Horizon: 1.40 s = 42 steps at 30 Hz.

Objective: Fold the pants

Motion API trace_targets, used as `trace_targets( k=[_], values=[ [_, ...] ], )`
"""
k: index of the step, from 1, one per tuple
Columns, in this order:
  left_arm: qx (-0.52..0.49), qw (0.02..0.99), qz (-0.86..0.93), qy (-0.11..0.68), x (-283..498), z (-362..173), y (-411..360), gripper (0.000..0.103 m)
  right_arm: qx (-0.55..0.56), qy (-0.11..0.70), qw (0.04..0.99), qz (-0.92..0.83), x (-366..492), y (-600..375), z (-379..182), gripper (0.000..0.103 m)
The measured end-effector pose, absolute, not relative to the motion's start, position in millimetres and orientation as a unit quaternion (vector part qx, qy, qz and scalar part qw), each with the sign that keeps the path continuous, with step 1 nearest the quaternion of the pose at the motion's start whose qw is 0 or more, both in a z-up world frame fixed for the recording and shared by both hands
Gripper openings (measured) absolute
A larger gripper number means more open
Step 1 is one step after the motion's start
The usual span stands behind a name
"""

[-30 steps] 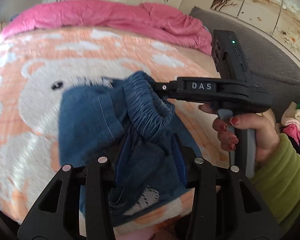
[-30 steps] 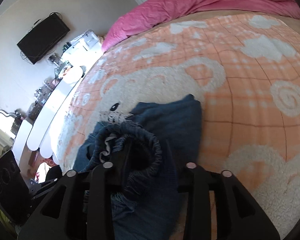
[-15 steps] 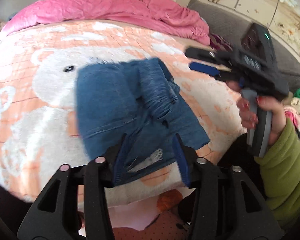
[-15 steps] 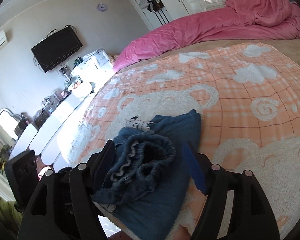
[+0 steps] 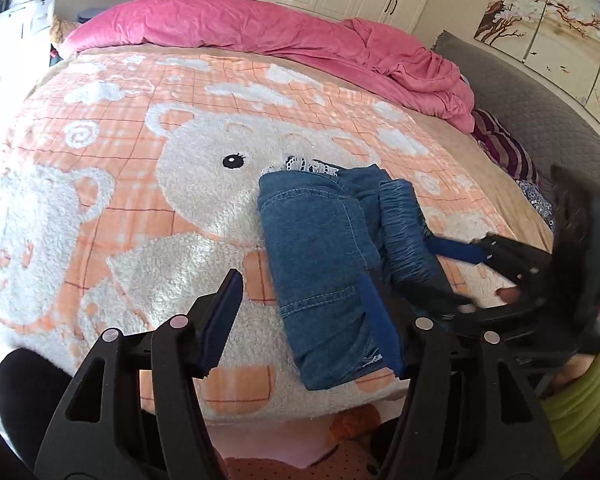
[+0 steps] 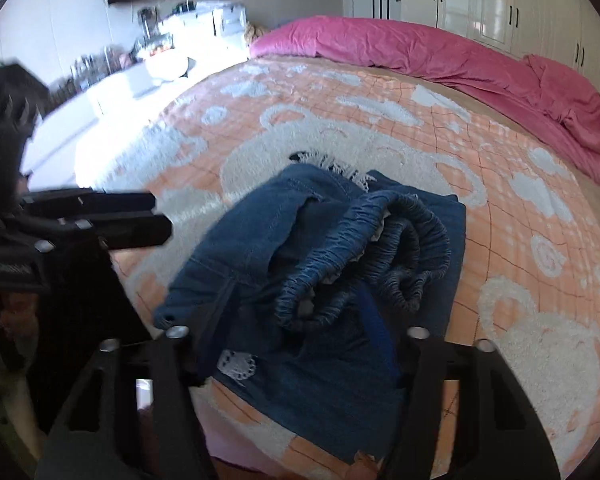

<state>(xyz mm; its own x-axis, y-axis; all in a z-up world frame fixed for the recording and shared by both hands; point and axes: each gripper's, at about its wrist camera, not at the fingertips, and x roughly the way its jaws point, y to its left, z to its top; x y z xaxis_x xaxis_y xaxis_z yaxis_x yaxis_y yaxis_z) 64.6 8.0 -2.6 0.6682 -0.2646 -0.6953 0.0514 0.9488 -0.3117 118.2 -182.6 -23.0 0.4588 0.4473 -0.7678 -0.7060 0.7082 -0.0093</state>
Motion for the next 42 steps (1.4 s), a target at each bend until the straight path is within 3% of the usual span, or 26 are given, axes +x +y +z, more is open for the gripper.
trace_targets(
  k=[1, 6, 13, 22, 26, 35, 42],
  values=[
    [-0.135, 0.903, -0.088, 0.398, 66, -2, 8, 0.055, -0.176, 0.396, 0.834, 0.341, 118, -182, -31, 0.025],
    [-0.136, 0.904, -0.089, 0.394, 70, 0, 7, 0.058, -0.044, 0.392, 0.815, 0.425, 109, -210, -12, 0.012],
    [-0.136, 0.902, -0.091, 0.4, 77, -6, 3, 0.06, -0.06, 0.429, 0.826, 0.361, 115, -229, -30, 0.011],
    [-0.125, 0.9, -0.085, 0.409, 78, -12, -1, 0.062, -0.062, 0.444, 0.82, 0.356, 118, -230, -49, 0.014],
    [-0.12, 0.901, -0.082, 0.409, 77, -11, -2, 0.064, -0.074, 0.446, 0.824, 0.342, 116, -230, -46, 0.025],
    [-0.111, 0.909, -0.081, 0.393, 66, 5, -1, 0.069, -0.065, 0.415, 0.842, 0.339, 96, -245, -16, 0.04],
    [-0.111, 0.918, -0.079, 0.371, 55, 24, 5, 0.072, -0.05, 0.391, 0.861, 0.322, 84, -256, 4, 0.045]
  ],
)
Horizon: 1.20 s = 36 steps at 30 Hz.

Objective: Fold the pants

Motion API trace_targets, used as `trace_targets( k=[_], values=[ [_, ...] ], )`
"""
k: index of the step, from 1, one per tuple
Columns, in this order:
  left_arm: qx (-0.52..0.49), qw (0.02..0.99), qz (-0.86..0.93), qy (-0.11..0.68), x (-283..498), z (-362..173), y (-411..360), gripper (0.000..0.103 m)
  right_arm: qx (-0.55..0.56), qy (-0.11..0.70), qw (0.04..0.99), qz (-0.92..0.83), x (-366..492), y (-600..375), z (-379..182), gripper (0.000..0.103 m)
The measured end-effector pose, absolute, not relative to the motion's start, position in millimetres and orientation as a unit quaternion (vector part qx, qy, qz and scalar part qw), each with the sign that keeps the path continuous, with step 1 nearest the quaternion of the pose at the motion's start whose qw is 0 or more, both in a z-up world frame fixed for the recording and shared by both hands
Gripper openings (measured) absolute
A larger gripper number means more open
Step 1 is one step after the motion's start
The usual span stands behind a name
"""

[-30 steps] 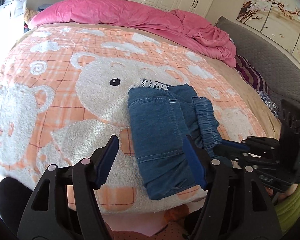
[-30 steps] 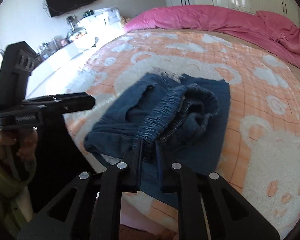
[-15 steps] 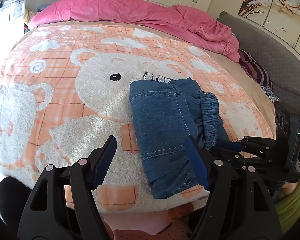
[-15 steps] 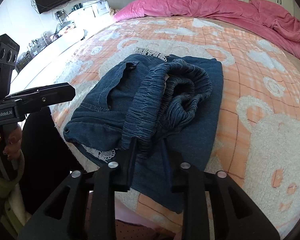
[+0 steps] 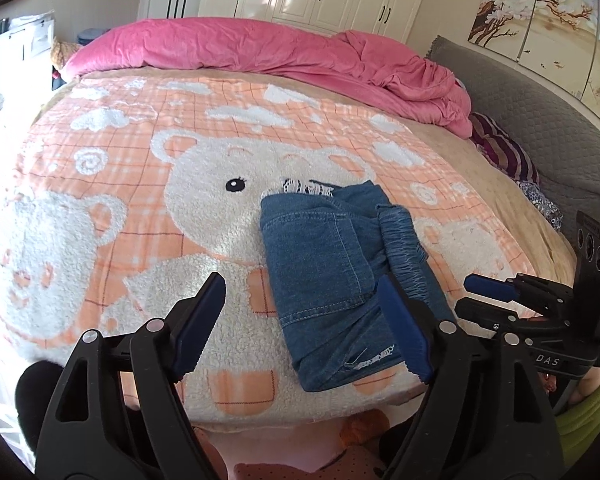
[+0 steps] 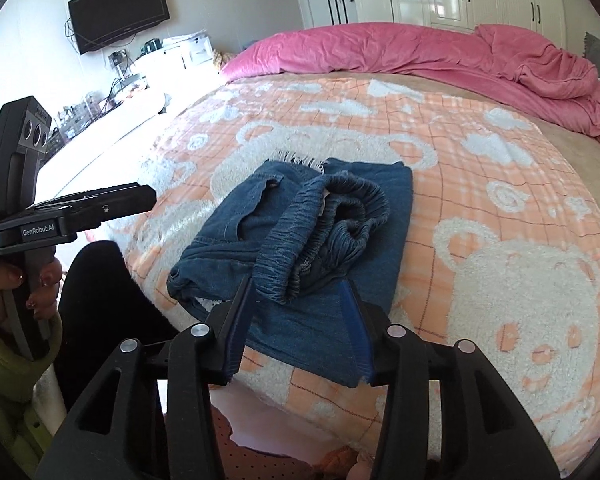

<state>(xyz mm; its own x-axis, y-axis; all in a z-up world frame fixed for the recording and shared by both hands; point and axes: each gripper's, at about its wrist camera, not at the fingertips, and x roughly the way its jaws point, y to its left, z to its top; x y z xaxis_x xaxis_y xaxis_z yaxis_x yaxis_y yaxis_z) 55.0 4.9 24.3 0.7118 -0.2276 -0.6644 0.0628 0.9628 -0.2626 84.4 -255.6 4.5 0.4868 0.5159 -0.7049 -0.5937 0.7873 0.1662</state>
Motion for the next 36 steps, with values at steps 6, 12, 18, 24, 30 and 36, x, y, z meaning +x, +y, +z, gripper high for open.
trace_targets(
  k=[6, 12, 18, 24, 30, 36],
  values=[
    [-0.113, 0.929, -0.063, 0.347, 45, 42, 19, 0.076, -0.034, 0.359, 0.884, 0.299, 80, -264, 27, 0.054],
    [-0.121, 0.93, -0.045, 0.344, 47, 46, 35, 0.079, -0.017, 0.339, 0.905, 0.256, 92, -278, 42, 0.066],
    [-0.128, 0.925, -0.041, 0.355, 58, 42, 36, 0.086, -0.005, 0.334, 0.914, 0.228, 117, -287, 50, 0.079],
    [-0.112, 0.919, -0.057, 0.375, 91, 38, 19, 0.09, -0.008, 0.335, 0.917, 0.217, 151, -280, 49, 0.085],
    [-0.115, 0.901, -0.07, 0.412, 126, 12, 1, 0.094, 0.011, 0.37, 0.903, 0.218, 177, -277, 15, 0.085],
    [-0.136, 0.883, -0.084, 0.442, 140, -32, -4, 0.094, 0.032, 0.409, 0.882, 0.232, 188, -277, -22, 0.085]
  ],
)
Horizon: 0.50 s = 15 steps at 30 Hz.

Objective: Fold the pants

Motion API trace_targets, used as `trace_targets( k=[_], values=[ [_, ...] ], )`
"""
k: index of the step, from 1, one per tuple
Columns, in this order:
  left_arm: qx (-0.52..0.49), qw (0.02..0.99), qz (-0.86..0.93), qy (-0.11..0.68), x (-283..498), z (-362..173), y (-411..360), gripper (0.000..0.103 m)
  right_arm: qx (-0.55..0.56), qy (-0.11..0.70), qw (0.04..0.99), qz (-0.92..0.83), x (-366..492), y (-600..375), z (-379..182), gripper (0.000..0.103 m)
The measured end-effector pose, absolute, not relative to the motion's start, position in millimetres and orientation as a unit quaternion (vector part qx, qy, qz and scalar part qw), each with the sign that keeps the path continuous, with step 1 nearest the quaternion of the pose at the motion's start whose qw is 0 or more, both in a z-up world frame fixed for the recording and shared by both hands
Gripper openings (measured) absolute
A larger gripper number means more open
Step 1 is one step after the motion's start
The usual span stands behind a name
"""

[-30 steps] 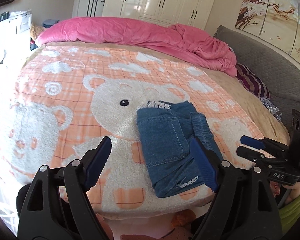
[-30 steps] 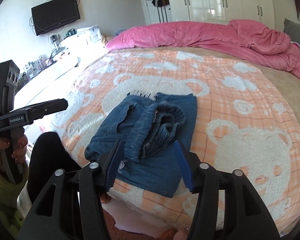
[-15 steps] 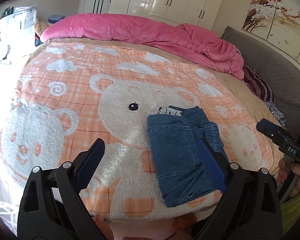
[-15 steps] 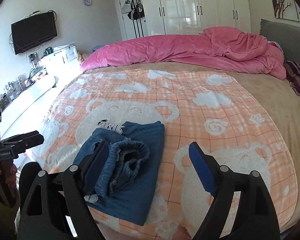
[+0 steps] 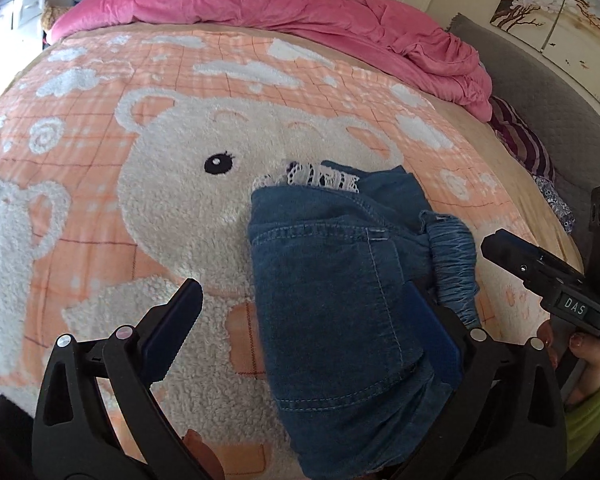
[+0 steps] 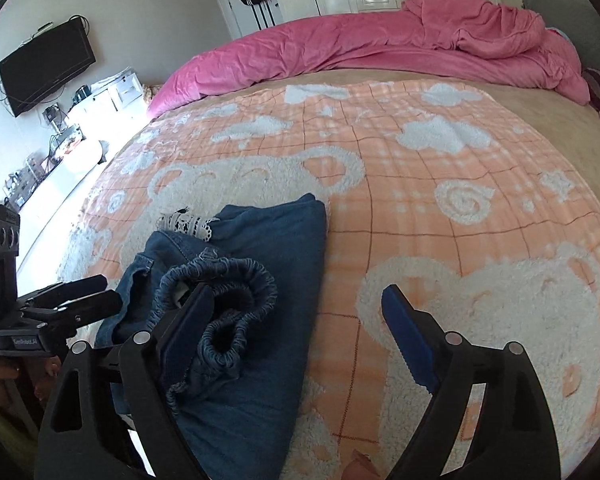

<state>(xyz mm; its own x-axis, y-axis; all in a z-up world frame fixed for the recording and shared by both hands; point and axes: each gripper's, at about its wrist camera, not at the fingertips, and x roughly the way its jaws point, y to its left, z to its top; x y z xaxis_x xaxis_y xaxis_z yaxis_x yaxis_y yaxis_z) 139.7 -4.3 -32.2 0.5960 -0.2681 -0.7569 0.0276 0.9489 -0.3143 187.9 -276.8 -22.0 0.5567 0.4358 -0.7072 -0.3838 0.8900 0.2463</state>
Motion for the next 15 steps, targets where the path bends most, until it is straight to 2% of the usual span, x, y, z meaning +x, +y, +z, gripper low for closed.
trace_targets(
  k=[6, 8, 10, 11, 12, 13, 15],
  values=[
    [-0.121, 0.881, -0.092, 0.448, 137, -64, -8, 0.093, 0.058, 0.438, 0.862, 0.249, 196, -280, -44, 0.083],
    [-0.122, 0.884, -0.095, 0.441, 135, -63, -7, 0.091, 0.065, 0.45, 0.853, 0.255, 198, -278, -52, 0.071],
    [-0.129, 0.886, -0.101, 0.434, 135, -63, -6, 0.083, 0.086, 0.455, 0.844, 0.269, 200, -277, -56, 0.059],
    [-0.129, 0.887, -0.102, 0.432, 134, -62, -7, 0.083, 0.092, 0.457, 0.841, 0.273, 201, -276, -57, 0.057],
    [-0.128, 0.888, -0.103, 0.431, 133, -62, -8, 0.08, 0.094, 0.458, 0.841, 0.274, 202, -275, -57, 0.057],
    [-0.132, 0.887, -0.109, 0.428, 133, -62, -9, 0.072, 0.099, 0.46, 0.839, 0.274, 203, -275, -59, 0.057],
    [-0.142, 0.885, -0.12, 0.427, 133, -60, -10, 0.067, 0.116, 0.467, 0.833, 0.272, 205, -277, -62, 0.057]
  ],
)
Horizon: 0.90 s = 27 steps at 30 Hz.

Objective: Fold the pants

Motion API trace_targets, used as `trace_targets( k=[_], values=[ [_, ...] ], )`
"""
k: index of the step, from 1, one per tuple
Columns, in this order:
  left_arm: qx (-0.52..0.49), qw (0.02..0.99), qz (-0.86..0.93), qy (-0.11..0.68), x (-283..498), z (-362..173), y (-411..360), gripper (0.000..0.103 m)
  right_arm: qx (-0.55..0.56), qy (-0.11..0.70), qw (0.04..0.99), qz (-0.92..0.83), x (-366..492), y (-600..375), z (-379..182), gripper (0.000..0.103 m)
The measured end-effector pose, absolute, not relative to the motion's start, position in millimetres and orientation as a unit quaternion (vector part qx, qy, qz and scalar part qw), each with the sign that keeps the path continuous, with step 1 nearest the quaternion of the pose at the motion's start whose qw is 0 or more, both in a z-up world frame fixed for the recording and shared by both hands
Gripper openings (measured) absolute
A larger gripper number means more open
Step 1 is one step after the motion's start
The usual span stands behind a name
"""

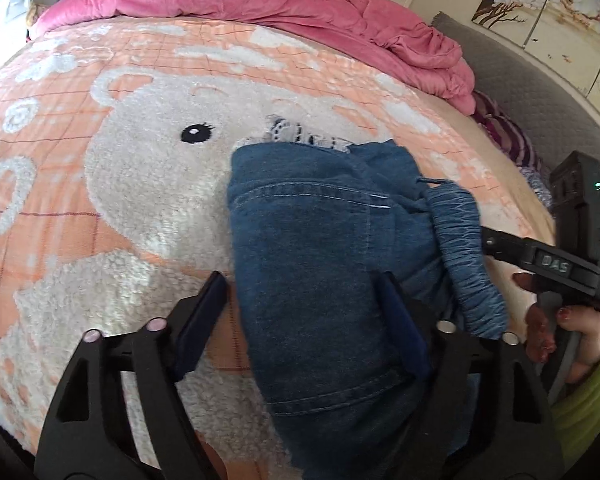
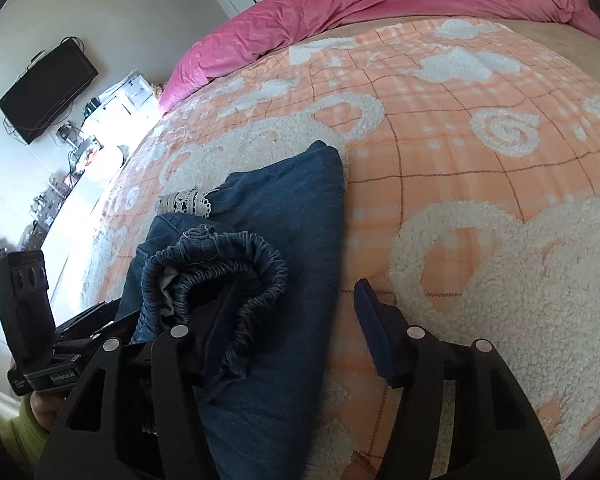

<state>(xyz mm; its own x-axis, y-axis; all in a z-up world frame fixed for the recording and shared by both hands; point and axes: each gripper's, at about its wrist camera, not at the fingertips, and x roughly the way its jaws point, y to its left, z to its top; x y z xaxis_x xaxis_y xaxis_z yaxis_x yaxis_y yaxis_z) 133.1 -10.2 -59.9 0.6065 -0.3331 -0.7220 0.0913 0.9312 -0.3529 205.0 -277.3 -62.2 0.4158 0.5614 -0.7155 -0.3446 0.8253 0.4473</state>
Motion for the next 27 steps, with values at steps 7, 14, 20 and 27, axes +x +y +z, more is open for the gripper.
trace_targets(
  k=[7, 14, 20, 27],
  values=[
    [-0.148, 0.884, -0.125, 0.425, 137, -61, -18, 0.068, 0.145, 0.487, 0.811, 0.291, 222, -271, -70, 0.057],
    [-0.136, 0.891, -0.113, 0.419, 137, -60, -27, 0.053, 0.14, 0.466, 0.815, 0.315, 212, -266, -64, 0.018],
    [-0.138, 0.902, -0.117, 0.392, 125, -51, -30, 0.028, 0.069, 0.414, 0.856, 0.301, 185, -255, -49, 0.01],
    [-0.136, 0.91, -0.122, 0.372, 114, -37, -28, 0.022, 0.046, 0.366, 0.874, 0.316, 167, -244, -29, 0.01]
  ],
)
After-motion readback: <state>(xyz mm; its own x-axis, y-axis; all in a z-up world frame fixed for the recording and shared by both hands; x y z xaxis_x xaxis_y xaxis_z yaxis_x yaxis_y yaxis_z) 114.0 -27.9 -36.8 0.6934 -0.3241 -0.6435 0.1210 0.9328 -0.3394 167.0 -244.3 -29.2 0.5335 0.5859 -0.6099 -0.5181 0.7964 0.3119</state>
